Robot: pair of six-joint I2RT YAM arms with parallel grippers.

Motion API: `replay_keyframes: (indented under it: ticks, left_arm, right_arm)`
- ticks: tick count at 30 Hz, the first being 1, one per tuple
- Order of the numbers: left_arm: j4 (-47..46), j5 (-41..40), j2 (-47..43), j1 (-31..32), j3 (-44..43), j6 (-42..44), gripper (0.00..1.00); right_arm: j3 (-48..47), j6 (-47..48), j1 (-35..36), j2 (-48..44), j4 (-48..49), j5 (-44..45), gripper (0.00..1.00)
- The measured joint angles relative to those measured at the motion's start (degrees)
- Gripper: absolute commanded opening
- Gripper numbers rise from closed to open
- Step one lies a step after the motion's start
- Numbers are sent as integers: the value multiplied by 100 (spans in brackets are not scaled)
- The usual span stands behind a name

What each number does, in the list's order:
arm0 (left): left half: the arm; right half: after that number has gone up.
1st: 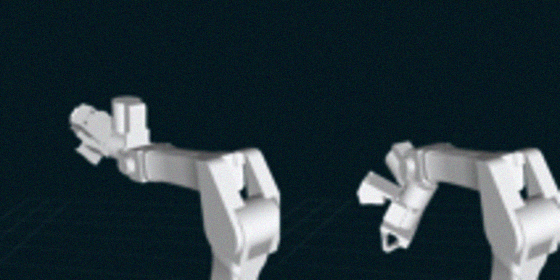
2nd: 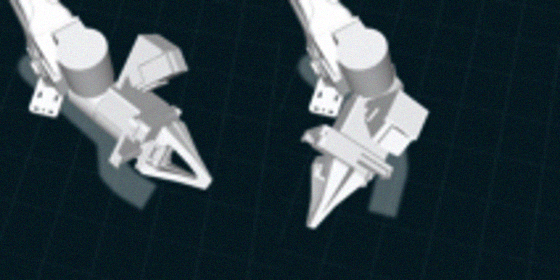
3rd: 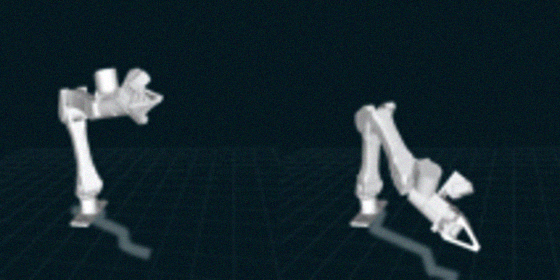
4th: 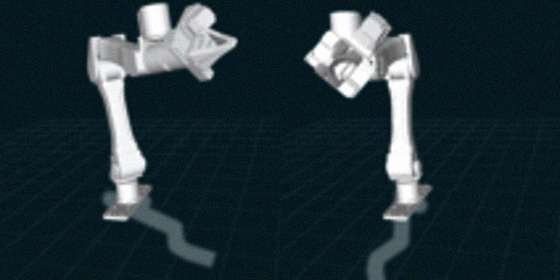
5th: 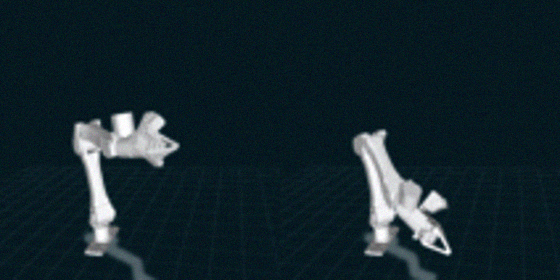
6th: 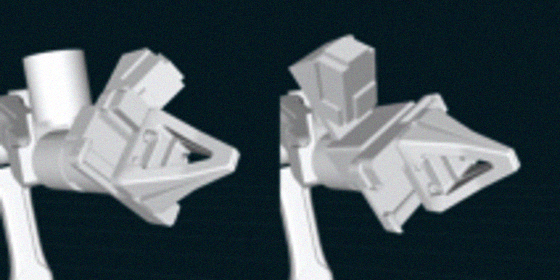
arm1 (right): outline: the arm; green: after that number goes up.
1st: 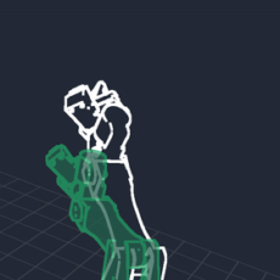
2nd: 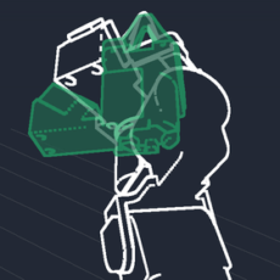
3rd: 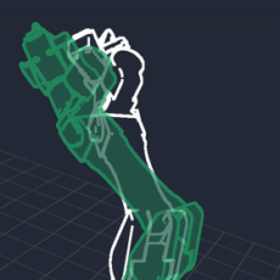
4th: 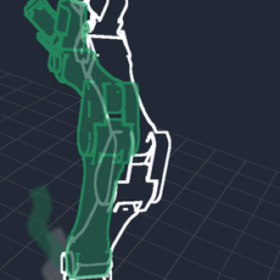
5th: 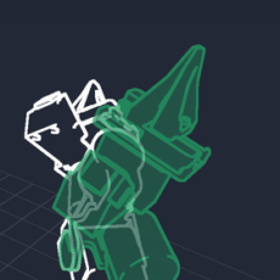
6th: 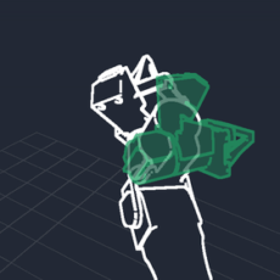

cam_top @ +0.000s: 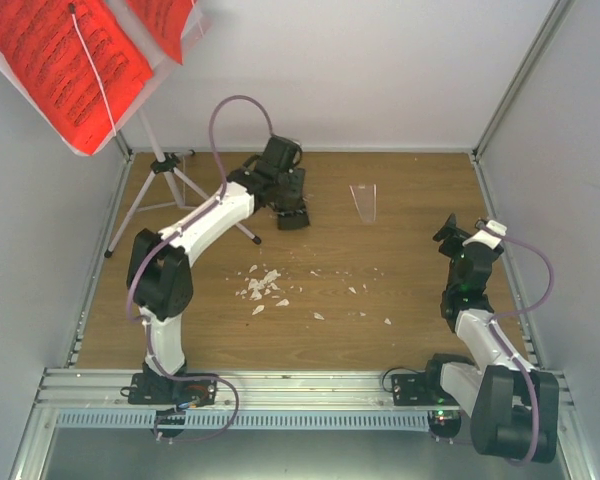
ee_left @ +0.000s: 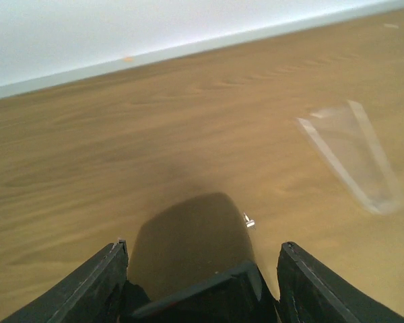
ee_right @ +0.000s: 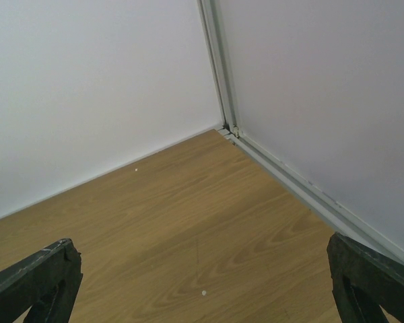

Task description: Pack up the instrument practice props

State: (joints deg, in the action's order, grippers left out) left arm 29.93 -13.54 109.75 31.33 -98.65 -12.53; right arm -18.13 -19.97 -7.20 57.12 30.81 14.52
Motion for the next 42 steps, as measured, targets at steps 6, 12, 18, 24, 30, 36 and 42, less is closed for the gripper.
replay_keyframes:
  ticks: [6, 12, 18, 24, 30, 36, 42]
  left_arm:
    - [122, 199, -1279, 946, 962, -50, 41]
    - [369, 160, -2184, 1547, 2046, -271, 41]
    - [647, -114, -2715, 2020, 2914, -542, 41]
    - [673, -463, -3440, 2391, 3532, -927, 41]
    - [612, -804, -3620, 2594, 3674, -1215, 41]
    - [398, -903, -3652, 2618, 3926, -1357, 43]
    - [341, -881, -3652, 2618, 3991, -1296, 42]
  right_arm:
    - [0, 2, 0, -2, -37, -24, 100]
    - [0, 2, 0, -4, -52, -192, 100]
    - [0, 20, 0, -94, -125, -442, 100]
    - [0, 20, 0, -201, -142, -894, 100]
    - [0, 20, 0, -264, -247, -1108, 99]
    - [0, 20, 0, -317, -291, -1178, 100]
    - [0, 20, 0, -332, -302, -1196, 100]
